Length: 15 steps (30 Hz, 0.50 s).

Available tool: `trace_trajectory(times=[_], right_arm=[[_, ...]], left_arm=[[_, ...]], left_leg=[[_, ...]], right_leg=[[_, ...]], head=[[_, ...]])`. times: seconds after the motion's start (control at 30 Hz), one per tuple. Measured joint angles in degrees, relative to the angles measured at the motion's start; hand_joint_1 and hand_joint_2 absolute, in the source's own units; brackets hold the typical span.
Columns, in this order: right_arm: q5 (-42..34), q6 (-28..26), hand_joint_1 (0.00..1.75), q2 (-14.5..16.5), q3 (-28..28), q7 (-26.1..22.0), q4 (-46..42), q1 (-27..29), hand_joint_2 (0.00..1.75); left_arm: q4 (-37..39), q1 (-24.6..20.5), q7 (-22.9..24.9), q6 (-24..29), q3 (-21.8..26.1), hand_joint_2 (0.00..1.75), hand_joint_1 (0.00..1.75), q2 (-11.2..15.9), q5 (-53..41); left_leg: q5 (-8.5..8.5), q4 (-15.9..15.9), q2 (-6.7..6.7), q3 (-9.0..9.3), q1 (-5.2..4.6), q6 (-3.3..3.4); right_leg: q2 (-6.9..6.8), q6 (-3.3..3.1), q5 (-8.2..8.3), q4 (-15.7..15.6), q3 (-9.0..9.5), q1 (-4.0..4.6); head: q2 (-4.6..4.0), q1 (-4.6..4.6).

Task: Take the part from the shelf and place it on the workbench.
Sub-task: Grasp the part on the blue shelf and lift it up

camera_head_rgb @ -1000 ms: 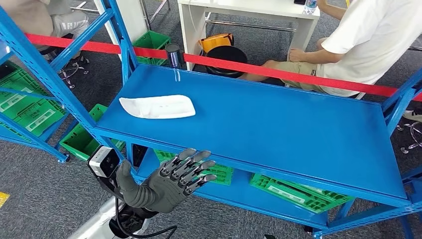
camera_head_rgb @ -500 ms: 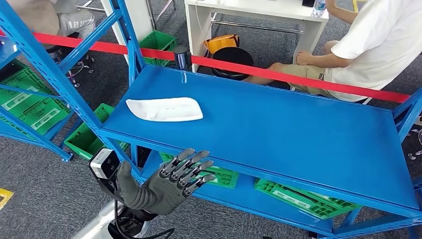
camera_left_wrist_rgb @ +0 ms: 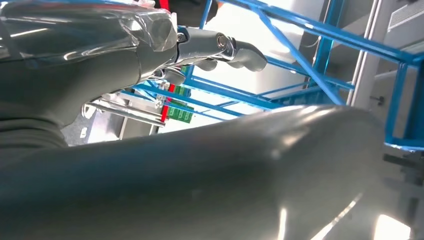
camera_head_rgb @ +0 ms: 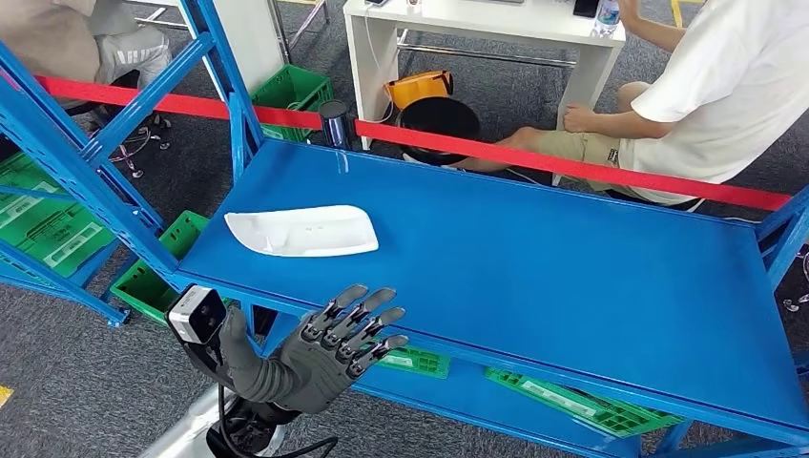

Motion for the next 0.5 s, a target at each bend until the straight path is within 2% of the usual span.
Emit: trace_trajectory(times=[0.07,0.1,0.13,0.2,0.23,0.27,0.3,0.33,0.37,0.4,0.43,0.5], right_arm=[[-0.02,-0.07,0.0,0.04,0.01,0.0,-0.01,0.03,0.0],[-0.07,-0.33,0.0,0.02,0.01,-0.05,-0.01,0.05,0.0],[-0.16,-0.74,0.0,-0.01,0.01,-0.15,-0.01,0.04,0.0],[-0.31,-1.89,0.0,-0.04,0.01,-0.53,-0.01,0.07,0.0],[-0.22,-2.35,0.0,-0.07,0.02,-0.69,0.0,0.11,0.0],[0.01,-2.66,0.0,-0.12,0.07,-0.8,0.01,0.18,0.0],[0.29,-2.8,0.0,-0.2,0.15,-0.82,0.01,0.23,0.0],[0.57,-2.81,0.0,-0.31,0.28,-0.8,0.02,0.26,0.0],[0.76,-2.72,0.0,-0.4,0.44,-0.78,0.02,0.24,0.0],[0.82,-2.59,0.0,-0.47,0.57,-0.76,0.02,0.2,0.0],[0.74,-2.47,0.0,-0.5,0.66,-0.77,0.02,0.17,0.0],[0.26,-2.44,0.0,-0.51,0.72,-0.83,0.02,0.21,0.0]], left_arm=[[-0.06,0.01,-0.01,-0.03,0.08,0.0,0.0,-0.07,0.0],[-0.09,0.01,-0.06,-0.05,0.13,0.0,0.0,-0.13,0.02],[-0.1,0.04,-0.15,-0.07,0.19,0.0,0.0,-0.2,0.04],[-0.05,0.26,-0.49,-0.13,0.31,0.0,0.0,-0.27,0.07],[-0.03,0.53,-0.72,-0.19,0.46,0.0,0.0,-0.26,0.03],[-0.01,0.88,-0.96,-0.28,0.64,0.0,0.0,-0.22,-0.1],[-0.01,1.24,-1.18,-0.38,0.85,0.0,0.0,-0.15,-0.27],[-0.01,1.55,-1.37,-0.48,1.08,0.0,0.0,-0.09,-0.47],[-0.01,1.75,-1.53,-0.54,1.26,0.0,0.0,-0.05,-0.66],[-0.02,1.87,-1.66,-0.58,1.43,0.0,0.0,0.0,-0.81],[-0.02,1.94,-1.77,-0.61,1.57,0.0,0.0,0.03,-0.95],[-0.01,2.02,-1.91,-0.69,1.79,0.0,0.0,0.1,-1.11]], left_leg=[[-0.29,-1.43,0.04,0.66,0.04,0.48],[-0.31,-2.27,0.08,1.21,0.18,0.65],[-0.27,-3.01,0.11,1.77,0.36,0.74],[-0.44,-3.47,0.11,2.32,0.5,0.92],[-0.62,-3.45,0.05,2.43,0.49,0.95],[-0.83,-3.43,-0.05,2.6,0.5,0.9],[-1.07,-3.37,-0.17,2.83,0.55,0.76],[-1.39,-3.21,-0.31,3.11,0.62,0.53],[-1.79,-2.88,-0.41,3.35,0.68,0.22],[-2.26,-2.42,-0.5,3.44,0.62,-0.17],[-2.69,-1.91,-0.56,3.41,0.52,-0.53],[-3.17,-1.29,-0.61,3.26,0.34,-1.0]], right_leg=[[-0.23,0.44,-0.3,-0.09,-0.01,0.03],[-0.33,0.52,-0.78,0.75,-0.44,0.08],[-0.39,0.47,-1.66,2.86,-1.55,0.13],[-0.4,0.2,-4.18,10.27,-5.86,0.04],[-0.4,0.29,-5.07,13.97,-8.27,-0.01],[-0.4,0.66,-5.1,16.04,-9.97,-0.12],[-0.42,1.29,-4.1,15.89,-10.58,-0.28],[-0.44,2.1,-2.2,13.46,-10.04,-0.5],[-0.47,2.9,0.12,9.44,-8.64,-0.78],[-0.47,3.29,1.86,5.87,-7.25,-0.9],[-0.44,3.17,2.97,3.32,-6.18,-0.97],[-0.34,2.25,3.21,2.1,-5.55,-0.79]], head=[[0.0,-0.03],[0.0,0.0],[0.0,0.02],[0.0,0.04],[0.0,0.04],[0.0,0.04],[0.0,0.04],[0.0,0.04],[0.0,0.05],[0.0,0.08],[0.0,0.06],[0.0,0.04]])
